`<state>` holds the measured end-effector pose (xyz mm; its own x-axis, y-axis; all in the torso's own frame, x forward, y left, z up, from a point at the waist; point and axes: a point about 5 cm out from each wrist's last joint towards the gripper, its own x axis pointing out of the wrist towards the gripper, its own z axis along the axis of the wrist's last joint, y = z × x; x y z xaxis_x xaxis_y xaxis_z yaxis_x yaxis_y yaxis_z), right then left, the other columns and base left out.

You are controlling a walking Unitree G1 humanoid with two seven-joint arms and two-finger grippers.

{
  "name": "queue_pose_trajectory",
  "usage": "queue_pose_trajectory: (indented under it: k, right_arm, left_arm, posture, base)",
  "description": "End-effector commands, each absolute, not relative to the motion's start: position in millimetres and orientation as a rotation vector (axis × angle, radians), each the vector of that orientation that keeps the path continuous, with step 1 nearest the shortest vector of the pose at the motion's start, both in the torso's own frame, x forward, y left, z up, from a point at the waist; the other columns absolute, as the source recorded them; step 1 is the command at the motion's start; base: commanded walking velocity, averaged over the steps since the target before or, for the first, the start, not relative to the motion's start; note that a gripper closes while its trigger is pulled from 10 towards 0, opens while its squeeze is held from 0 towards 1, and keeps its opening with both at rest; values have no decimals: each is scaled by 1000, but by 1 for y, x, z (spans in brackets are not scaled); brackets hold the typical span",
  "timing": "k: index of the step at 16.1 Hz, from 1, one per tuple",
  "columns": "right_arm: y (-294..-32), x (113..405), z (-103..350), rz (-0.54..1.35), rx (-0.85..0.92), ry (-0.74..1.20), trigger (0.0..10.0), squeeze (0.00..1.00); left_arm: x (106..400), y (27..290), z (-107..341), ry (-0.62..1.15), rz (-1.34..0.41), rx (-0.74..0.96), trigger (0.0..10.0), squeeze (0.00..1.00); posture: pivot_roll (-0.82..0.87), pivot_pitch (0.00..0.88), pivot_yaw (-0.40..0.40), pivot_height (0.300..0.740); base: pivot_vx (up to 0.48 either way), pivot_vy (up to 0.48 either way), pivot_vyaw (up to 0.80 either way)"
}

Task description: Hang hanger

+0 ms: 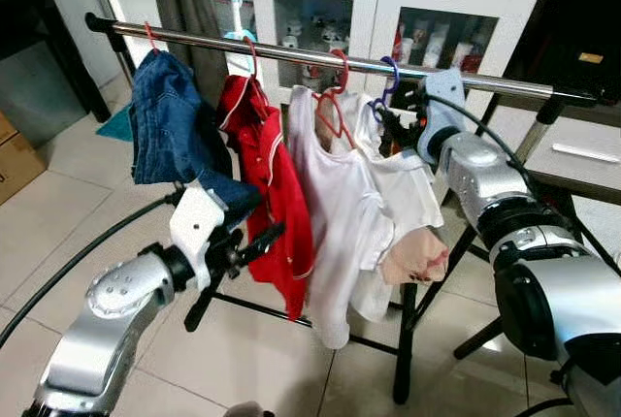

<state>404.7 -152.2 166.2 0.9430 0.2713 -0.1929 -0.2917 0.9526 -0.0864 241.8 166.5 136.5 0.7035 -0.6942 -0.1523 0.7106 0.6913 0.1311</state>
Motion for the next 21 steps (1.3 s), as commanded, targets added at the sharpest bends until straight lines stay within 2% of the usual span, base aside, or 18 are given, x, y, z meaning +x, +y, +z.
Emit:
queue_pose_trajectory:
  k: [1,2,3,4,5,9,21]
  right_arm:
    - [-143,408,176,336,-100,160,10000,0]
    - [-141,408,176,345,-94,163,10000,0]
    - [-138,408,175,364,-82,175,7333,0]
    - [-135,408,174,372,-82,180,2353,0]
    - [-131,408,174,374,-79,183,0,0]
    - [-123,409,174,347,-70,198,0,0]
    - [-122,412,178,271,-15,187,0,0]
  left_arm:
    - [239,167,140,96,-806,190,10000,0]
    - [238,167,140,98,-809,191,10000,0]
    - [236,166,140,101,-813,191,10000,0]
    - [235,167,140,103,-815,191,10000,0]
    - [234,168,141,109,-815,193,10000,0]
    - [228,170,142,130,-818,199,10000,0]
    - [211,177,145,177,-792,206,10000,0]
  posture:
    - [96,0,45,740]
    - [97,0,47,740]
    - [100,0,49,740]
    - [103,0,51,740]
    - [105,0,54,740]
    - [128,0,56,740]
    - [169,0,45,740]
  base:
    - [0,0,0]
    - [0,0,0]
    - [0,0,0]
    - [0,0,0]
    - [0,0,0]
    - [0,0,0]
    - [0,0,0]
